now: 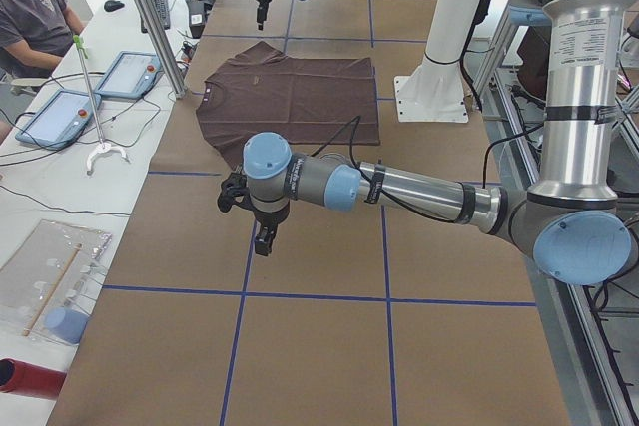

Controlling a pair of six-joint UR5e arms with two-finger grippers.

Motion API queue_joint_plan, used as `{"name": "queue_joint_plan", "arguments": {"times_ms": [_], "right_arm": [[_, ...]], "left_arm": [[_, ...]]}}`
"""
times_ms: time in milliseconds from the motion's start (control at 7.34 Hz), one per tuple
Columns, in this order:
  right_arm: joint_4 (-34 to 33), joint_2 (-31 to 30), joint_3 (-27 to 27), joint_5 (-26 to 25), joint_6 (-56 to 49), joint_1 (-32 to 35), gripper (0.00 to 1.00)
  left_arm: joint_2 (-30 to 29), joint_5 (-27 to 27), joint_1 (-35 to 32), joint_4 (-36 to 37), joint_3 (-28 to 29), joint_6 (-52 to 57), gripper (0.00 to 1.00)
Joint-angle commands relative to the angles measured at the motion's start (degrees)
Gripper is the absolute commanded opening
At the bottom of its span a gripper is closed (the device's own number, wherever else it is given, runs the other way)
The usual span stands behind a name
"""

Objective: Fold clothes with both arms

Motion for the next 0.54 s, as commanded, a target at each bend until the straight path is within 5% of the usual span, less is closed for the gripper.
{"name": "queue_joint_plan", "arguments": {"times_ms": [0,409], "right_arm": [[0.2,2.6,-3.9,-1.3,3.6,-1.5,0.99],[0.3,4.4,-7.1,-4.0,6.4,-2.8,0.85]], "left_arm": [[0.0,0.2,0.0,-0.3,-1.2,-2.3,1.00],[0.3,0.0,0.0,-5.5,-1.7,-2.4,1.00]]}}
